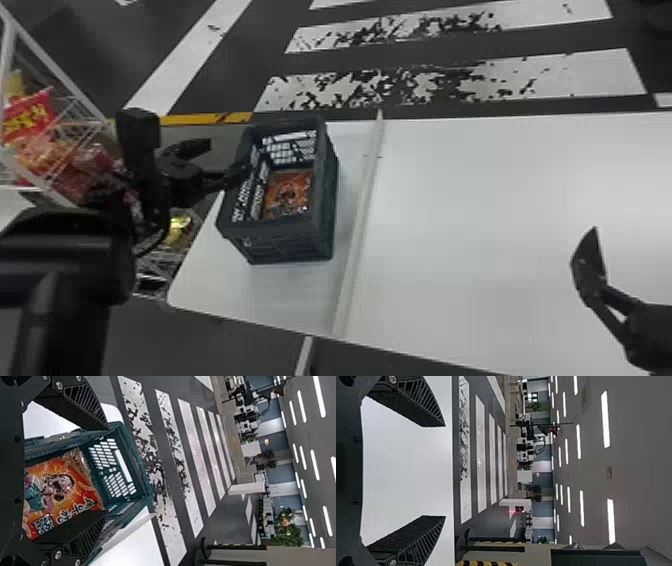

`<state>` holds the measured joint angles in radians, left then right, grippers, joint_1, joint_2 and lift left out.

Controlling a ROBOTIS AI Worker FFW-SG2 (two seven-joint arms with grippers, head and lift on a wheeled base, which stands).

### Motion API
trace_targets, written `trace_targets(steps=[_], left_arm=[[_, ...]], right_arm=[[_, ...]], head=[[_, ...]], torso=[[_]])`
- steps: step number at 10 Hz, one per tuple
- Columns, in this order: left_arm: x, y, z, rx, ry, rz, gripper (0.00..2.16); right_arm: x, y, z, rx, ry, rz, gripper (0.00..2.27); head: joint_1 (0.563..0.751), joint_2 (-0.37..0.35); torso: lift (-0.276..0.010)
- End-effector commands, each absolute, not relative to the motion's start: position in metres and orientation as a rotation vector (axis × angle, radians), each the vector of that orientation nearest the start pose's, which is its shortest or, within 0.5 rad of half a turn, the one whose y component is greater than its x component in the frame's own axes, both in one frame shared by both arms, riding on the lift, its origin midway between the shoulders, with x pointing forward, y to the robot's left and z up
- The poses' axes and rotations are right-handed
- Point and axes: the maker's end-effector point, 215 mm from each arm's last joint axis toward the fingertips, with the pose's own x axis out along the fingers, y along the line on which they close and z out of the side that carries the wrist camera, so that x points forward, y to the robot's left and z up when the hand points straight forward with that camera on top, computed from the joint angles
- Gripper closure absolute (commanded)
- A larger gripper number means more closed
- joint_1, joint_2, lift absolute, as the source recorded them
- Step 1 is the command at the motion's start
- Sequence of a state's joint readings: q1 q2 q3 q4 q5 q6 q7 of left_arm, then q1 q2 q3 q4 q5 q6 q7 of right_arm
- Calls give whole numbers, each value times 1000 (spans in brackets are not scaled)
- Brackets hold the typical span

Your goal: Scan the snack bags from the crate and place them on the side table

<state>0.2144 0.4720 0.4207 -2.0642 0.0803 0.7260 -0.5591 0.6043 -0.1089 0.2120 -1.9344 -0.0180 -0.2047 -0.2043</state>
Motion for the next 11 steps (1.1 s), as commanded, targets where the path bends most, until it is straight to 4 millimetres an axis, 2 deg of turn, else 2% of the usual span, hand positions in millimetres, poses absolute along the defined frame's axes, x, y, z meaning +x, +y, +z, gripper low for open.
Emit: trace_targets(steps=[1, 3, 5, 9, 11], left_arm=[[508, 451, -316, 347, 477, -196, 144], [516, 452, -337, 409, 552, -248, 140], [521, 461, -356, 462, 621, -272, 140], [555, 435, -391, 556, 687, -417, 134], [564, 423, -423, 583, 780, -482, 134]], right_arm=[[391, -162, -386, 40, 54, 35, 53], [391, -155, -385, 34, 54, 48, 53], [392, -153, -388, 28, 65, 55, 53], [392, -149, -391, 19, 78, 66, 56], [391, -149, -390, 14, 80, 69, 56]], head=[[695, 338], [695, 340], [695, 349], [695, 344], [695, 319]], torso=[[-81], [-81], [-81], [-81], [-81]])
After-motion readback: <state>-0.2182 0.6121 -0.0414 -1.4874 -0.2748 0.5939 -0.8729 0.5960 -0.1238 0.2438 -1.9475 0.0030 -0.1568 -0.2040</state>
